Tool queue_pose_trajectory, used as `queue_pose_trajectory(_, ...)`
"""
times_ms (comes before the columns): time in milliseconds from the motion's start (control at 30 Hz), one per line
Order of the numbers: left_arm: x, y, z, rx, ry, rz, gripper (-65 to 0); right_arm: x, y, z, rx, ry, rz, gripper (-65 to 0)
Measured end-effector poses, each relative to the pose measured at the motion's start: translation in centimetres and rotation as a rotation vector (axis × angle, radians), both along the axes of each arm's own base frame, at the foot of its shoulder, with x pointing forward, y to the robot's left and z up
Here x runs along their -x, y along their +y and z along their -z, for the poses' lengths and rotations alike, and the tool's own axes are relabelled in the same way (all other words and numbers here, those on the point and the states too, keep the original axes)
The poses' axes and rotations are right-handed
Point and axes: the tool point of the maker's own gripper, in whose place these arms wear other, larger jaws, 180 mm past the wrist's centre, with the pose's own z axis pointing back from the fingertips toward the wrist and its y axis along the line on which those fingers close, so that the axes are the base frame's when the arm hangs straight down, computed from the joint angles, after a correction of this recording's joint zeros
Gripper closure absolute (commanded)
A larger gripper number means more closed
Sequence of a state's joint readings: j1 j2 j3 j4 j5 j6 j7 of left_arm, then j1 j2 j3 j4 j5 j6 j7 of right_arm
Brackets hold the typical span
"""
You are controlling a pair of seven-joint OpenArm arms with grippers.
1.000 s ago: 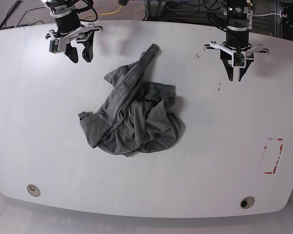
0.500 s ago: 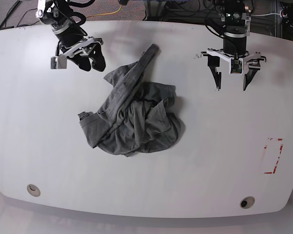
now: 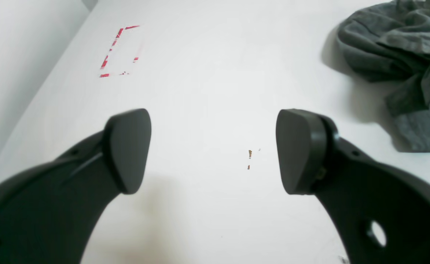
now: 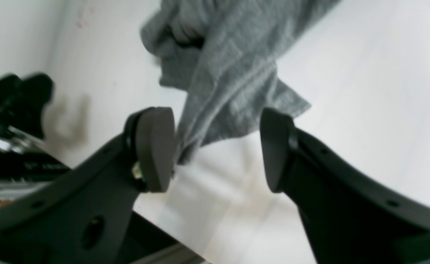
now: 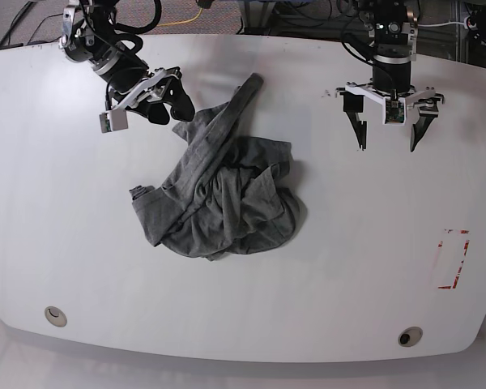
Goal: Layout the t-shirt on the table in an organized manner, then fold the t-shirt properly
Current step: 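Move both grippers over the grey t-shirt, opening them, then grasp the grey t-shirt's sleeve edge with the right gripper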
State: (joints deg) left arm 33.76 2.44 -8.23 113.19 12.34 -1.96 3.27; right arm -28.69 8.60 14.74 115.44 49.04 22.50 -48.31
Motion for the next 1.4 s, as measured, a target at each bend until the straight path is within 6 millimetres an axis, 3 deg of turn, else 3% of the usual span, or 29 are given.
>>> queue_pose_trajectory(167, -0.7, -1.2, -0.2, 0.011, -0.006, 0.070, -50.0, -0.1, 2.6, -0.2, -0.026, 0.002, -0.079, -34.9)
queue_pose_trajectory(500, -1.4, -1.2, -0.6, -0.009, -0.017, 0.105, -50.0, 0.4, 5.1, 1.8, 0.048, 0.080, -0.106, -34.6)
queue_pose_trajectory(733, -2.0, -0.1, -1.3, -0.053, -0.036, 0.110, -50.0, 0.6, 4.8, 3.0, 0.090, 0.134, -0.039, -34.4)
queue_pose_trajectory(967, -2.0, 1.8, -1.7, -0.096, -0.038, 0.090, -50.0, 2.7, 6.4, 4.2, 0.125, 0.178, -0.110, -34.4)
queue_pose_trajectory(1100, -2.0, 3.1, -2.0, -0.129, -0.037, 0.081, -50.0, 2.8, 7.4, 3.9, 0.103, 0.171, -0.127, -34.4)
queue_pose_trajectory(1400, -1.8, 5.1, -2.4, -0.171, -0.034, 0.053, -50.0, 2.6, 7.4, 4.5, 0.098, 0.184, -0.103, -34.4)
